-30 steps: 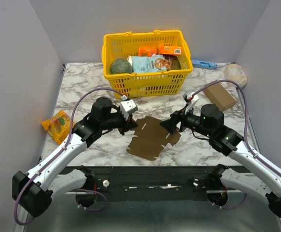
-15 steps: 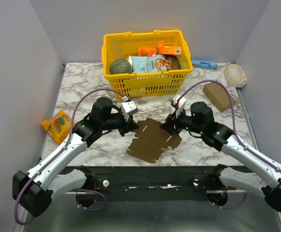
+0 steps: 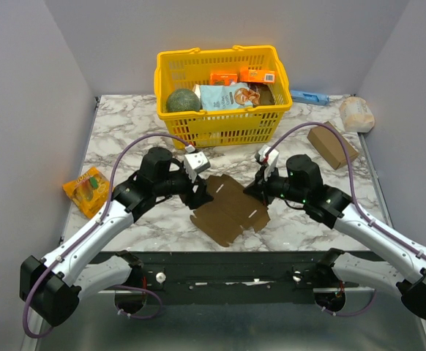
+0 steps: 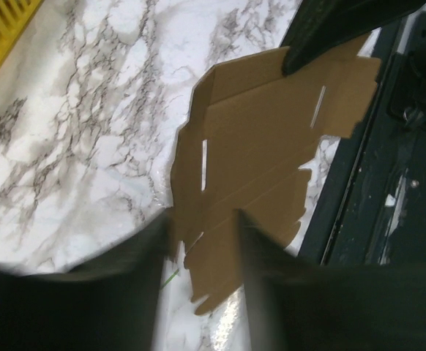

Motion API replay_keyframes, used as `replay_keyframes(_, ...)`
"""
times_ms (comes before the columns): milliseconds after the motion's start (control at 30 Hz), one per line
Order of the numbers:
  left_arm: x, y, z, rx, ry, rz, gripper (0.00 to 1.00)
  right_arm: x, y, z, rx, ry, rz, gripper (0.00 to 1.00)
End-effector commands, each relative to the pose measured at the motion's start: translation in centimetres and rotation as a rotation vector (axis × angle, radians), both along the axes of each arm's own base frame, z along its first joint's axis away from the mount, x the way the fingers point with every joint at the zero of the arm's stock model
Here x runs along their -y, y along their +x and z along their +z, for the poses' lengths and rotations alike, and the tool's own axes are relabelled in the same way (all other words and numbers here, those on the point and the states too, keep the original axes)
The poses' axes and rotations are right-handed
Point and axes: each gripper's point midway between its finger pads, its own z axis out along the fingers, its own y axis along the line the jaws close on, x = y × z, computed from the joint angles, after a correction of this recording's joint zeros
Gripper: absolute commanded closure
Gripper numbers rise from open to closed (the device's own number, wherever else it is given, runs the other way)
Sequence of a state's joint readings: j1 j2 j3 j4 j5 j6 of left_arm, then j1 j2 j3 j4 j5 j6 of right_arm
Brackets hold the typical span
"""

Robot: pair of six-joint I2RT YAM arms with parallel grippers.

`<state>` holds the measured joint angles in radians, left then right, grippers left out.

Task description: Fold the paper box

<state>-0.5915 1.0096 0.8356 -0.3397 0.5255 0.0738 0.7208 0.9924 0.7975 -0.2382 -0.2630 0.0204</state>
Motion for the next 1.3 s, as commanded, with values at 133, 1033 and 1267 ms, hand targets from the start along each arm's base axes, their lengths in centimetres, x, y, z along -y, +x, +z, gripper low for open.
replay_keyframes(133, -5.3, 5.9, 1.2, 0.076, 0.049, 0.514, 0.11, 3.3, 4.2, -3.4, 0.024, -0.264, -0.260, 1.00)
replay_keyframes(1033, 4.2, -2.3, -14.6, -0.485, -0.215, 0.405, 0.70, 1.7, 5.2, -7.3, 0.048, -0.427, -0.448, 1.00)
replay_keyframes(1267, 4.2, -3.1, -18.1, -0.555, -0.162, 0.406, 0.87, 0.6, 4.5, -7.5, 0.030, -0.405, -0.439, 1.00)
